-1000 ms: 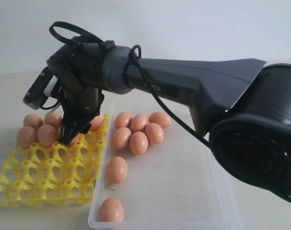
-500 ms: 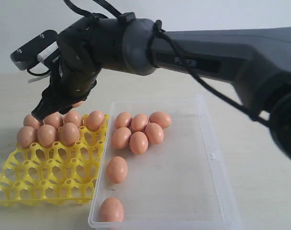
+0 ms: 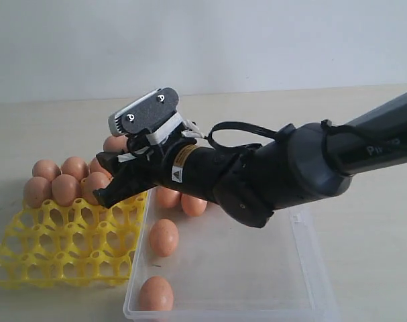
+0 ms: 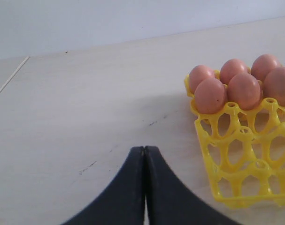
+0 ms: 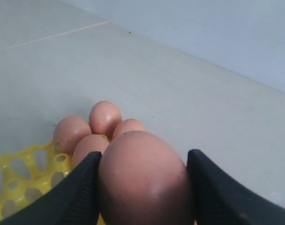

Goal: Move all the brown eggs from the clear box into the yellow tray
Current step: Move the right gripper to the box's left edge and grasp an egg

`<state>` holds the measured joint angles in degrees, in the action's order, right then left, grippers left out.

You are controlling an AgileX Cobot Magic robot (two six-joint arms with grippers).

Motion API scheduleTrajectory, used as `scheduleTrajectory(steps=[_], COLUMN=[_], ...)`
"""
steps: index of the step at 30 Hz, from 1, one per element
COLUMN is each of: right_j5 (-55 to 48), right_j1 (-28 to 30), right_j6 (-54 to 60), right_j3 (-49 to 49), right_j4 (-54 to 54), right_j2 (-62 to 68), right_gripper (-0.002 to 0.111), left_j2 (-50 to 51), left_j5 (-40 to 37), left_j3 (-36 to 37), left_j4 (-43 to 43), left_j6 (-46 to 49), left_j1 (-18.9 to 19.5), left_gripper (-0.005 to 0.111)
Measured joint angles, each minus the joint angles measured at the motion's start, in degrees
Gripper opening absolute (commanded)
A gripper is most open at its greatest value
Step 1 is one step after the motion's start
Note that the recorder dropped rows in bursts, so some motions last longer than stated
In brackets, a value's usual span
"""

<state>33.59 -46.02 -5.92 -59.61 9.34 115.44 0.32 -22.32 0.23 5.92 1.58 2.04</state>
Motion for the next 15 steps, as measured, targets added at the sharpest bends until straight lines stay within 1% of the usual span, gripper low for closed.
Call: scheduleTrajectory(steps=[4,11,14,15], right_j5=[3.79,5.26,5.26,5.0], right_j1=[0.13,0.22,0.22,0.22], right_j6=[-0.74,-4.33,-6.3,-6.55], right_j3=[0.0,0.0,-1.79,-2.4], right_j4=[-0.25,-0.25,0.16,0.25], right_j2=[2.05,5.63,6.7,6.95], right_gripper=[0.0,0.0,0.005,0.008], left_j2=[0.0,0.0,0.0,0.0], left_j5=[0.0,0.0,0.0,0.0], left_j3=[0.0,0.0,0.0,0.0], left_j4=[0.0,0.0,0.0,0.0], left_j6=[0.0,0.0,0.0,0.0], left_j1=[0.0,0.0,0.0,0.0], left_gripper=[0.0,0.0,0.0,0.0])
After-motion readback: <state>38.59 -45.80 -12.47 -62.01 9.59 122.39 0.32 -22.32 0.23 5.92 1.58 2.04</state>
